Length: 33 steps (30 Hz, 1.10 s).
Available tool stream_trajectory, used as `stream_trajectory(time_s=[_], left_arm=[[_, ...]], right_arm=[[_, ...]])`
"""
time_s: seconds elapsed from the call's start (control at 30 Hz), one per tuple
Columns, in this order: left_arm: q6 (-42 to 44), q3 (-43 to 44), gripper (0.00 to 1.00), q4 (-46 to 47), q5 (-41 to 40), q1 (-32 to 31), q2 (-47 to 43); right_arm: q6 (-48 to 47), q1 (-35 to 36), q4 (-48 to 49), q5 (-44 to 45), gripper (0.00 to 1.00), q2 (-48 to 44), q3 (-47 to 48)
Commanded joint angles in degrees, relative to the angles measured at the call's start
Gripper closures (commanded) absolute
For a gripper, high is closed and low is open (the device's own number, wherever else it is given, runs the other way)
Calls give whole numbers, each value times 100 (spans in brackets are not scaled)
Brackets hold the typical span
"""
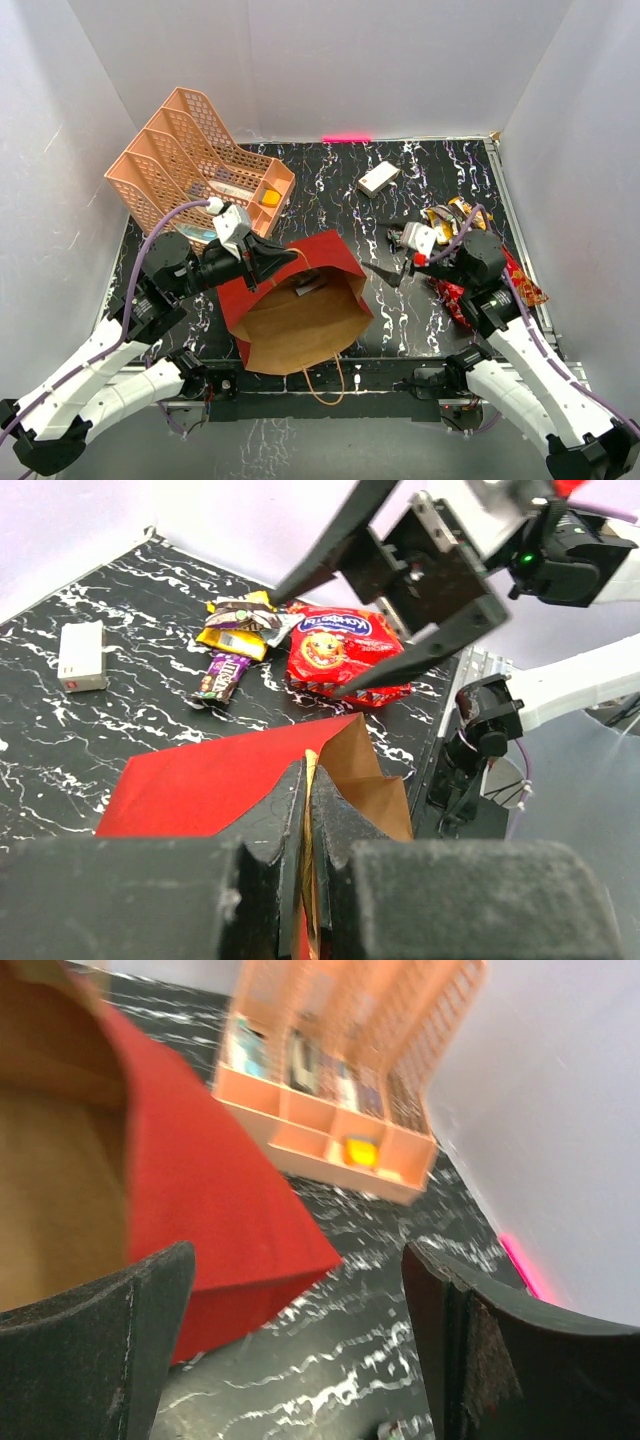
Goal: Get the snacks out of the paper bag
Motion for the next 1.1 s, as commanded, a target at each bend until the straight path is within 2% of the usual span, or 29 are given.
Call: stream_trajectory(time_s=[0.0,0.17,0.33,0.43,0.6,0.73,0.87,1.07], left_arm=[[102,-14,99,56,-419,-20,-177],[77,-61,99,139,-494,-14,-162],[62,-66,99,151,-531,-19,-141],[67,-71,99,166,-567,-20,-104],[76,-26,99,144,-575,-22,-52],[67,-17,99,123,-585,-20,-67],[49,-51,99,150,-564,-20,-107],[65,-50,99,200,-513,-20,-122]], right_arm=[[-288,11,-229,-1955,12,-164,571],[-328,101,-610,-2744,12,-39,964],[-92,540,-457,-2376,15,-39,864],[-277,1385,-576,-1505,18,155,878],[-750,3781,-667,1088,20,957,1051],[-1129,5050,-674,3077,21,2088,1269],[-1512,5455,-756,4374,20,3081,1589],[-2130,5471,-1115,5351,20,4044,1863]])
